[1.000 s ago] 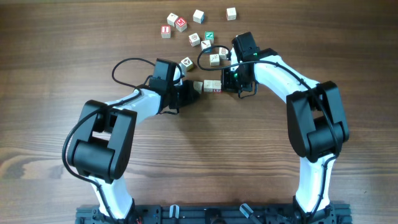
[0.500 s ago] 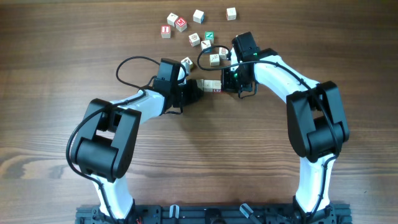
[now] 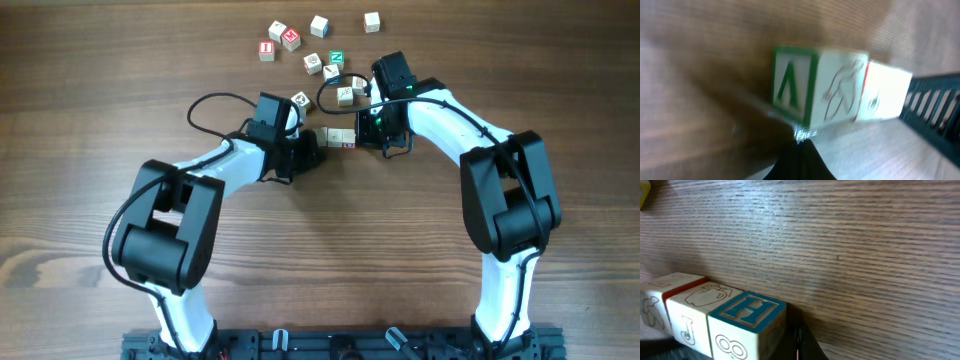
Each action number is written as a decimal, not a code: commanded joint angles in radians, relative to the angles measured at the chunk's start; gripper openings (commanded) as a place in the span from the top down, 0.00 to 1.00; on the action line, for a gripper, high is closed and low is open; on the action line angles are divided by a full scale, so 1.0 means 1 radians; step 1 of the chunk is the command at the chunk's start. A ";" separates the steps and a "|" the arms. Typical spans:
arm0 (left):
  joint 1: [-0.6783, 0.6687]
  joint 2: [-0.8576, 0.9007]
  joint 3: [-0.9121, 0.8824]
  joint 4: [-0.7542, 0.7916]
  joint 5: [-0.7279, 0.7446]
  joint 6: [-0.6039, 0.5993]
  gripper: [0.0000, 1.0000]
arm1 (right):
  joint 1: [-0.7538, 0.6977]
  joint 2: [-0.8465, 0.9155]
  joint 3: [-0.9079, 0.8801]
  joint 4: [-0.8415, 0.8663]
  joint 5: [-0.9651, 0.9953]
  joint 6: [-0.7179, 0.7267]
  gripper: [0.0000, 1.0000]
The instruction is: Form a horizontal line
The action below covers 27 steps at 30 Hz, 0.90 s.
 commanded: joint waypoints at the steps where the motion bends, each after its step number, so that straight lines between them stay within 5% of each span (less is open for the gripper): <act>1: -0.010 0.031 -0.068 -0.122 -0.116 0.005 0.96 | -0.029 0.013 0.003 -0.034 0.115 0.028 0.96; 6: -0.010 -0.071 -0.068 -0.190 -0.259 -0.003 0.96 | -0.071 -0.036 0.032 -0.038 0.114 0.054 0.96; 12: -0.005 -0.146 -0.068 -0.092 -0.375 -0.003 0.96 | -0.076 -0.045 0.031 -0.042 0.107 0.060 0.96; 27: 0.068 -0.144 -0.068 0.305 -0.313 -0.003 0.96 | -0.073 -0.045 0.030 -0.045 0.103 0.081 0.91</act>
